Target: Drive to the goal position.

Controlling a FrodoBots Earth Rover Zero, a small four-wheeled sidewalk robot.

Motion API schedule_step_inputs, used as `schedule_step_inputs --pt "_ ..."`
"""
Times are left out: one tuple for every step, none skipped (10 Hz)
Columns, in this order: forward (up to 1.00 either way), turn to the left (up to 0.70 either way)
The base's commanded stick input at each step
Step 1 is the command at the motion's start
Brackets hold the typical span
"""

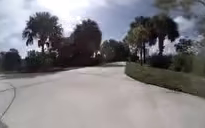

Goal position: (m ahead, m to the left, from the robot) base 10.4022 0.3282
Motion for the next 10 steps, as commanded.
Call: schedule_step_inputs --pt "0.84 0.0" --pt "0.84 0.0" --pt "0.84 0.0" --pt "0.84 0.0" --pt "0.84 0.0" --pt "0.81 0.0" --pt "0.77 0.0" --pt "0.76 0.0" --pt "0.76 0.0" --pt "0.76 0.0"
